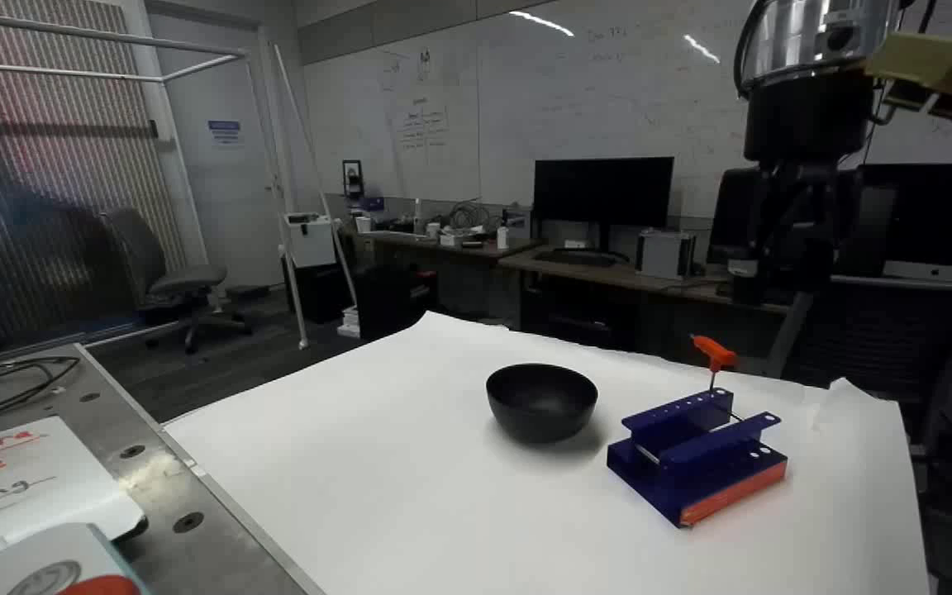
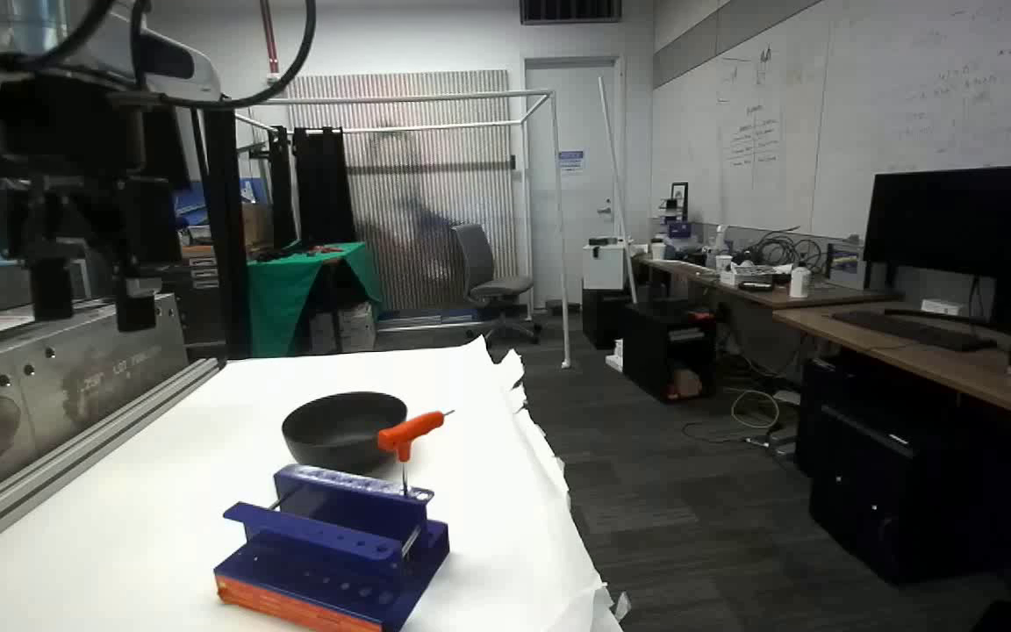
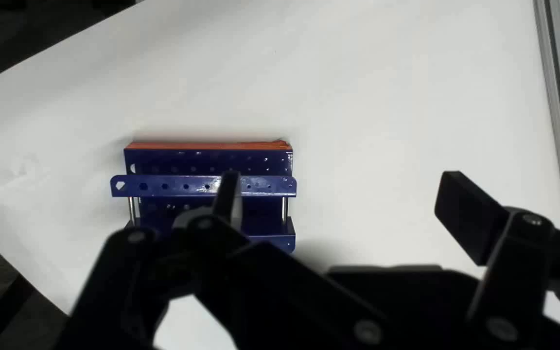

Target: Put the red object in the bowl

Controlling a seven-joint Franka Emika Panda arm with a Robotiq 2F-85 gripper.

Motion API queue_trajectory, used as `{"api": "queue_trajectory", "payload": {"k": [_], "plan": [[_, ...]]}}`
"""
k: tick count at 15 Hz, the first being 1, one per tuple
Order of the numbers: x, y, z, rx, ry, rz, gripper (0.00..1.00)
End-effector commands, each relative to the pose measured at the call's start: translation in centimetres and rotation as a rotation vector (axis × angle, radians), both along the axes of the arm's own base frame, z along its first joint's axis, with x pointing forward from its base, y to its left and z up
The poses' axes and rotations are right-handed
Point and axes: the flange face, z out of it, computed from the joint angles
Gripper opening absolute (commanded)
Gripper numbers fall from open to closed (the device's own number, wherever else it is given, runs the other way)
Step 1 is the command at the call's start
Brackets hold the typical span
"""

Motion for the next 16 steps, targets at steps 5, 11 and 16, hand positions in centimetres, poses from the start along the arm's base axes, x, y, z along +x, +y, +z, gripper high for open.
{"api": "queue_trajectory", "payload": {"k": [5,11,16], "plan": [[3.5,-5.1,-0.2,-0.018,0.007,-0.144,1.00],[6.5,-15.6,-5.0,0.004,0.089,-0.287,1.00],[8.8,-18.8,-10.7,0.086,0.059,-0.292,1.00]]}}
